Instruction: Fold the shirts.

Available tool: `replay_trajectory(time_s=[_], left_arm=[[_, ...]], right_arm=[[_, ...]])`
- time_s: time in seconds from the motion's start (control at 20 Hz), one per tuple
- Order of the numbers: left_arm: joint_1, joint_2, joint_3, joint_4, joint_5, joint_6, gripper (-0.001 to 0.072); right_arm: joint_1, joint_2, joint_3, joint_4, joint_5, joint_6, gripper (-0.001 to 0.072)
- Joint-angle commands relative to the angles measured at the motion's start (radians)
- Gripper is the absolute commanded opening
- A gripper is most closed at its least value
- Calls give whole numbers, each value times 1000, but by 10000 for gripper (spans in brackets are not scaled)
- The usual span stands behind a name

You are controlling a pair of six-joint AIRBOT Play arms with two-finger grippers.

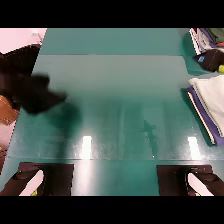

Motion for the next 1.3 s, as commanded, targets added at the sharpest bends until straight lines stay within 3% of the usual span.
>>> replay_trajectory(time_s=[0.0, 0.2, 0.6, 0.65, 0.7, 0.75, 1.0, 1.25], left_arm=[[-29, 0, 208, -256, 100, 59, 27], [-240, -46, 217, -240, 199, 68, 27], [-730, -497, 217, -211, 98, 94, 31], [-776, -559, 217, -211, 118, 119, 209], [-808, -609, 217, -210, 148, 121, 539], [-823, -653, 218, -208, 182, 122, 661], [-697, -721, 217, -66, 270, 101, 663], [-524, -801, 171, -100, 275, 85, 663]], right_arm=[[0, -35, 135, -3, -12, 0, 18], [0, -83, 239, -3, -9, 0, 17], [-1, -34, 255, -8, -10, 0, 17], [-1, -26, 255, -7, -10, 0, 17], [-1, -19, 255, -7, -10, 0, 17], [-1, -13, 255, -8, -10, 0, 17], [-1, -16, 254, -8, 68, 0, 17], [0, -90, 254, -32, 241, 0, 18]])
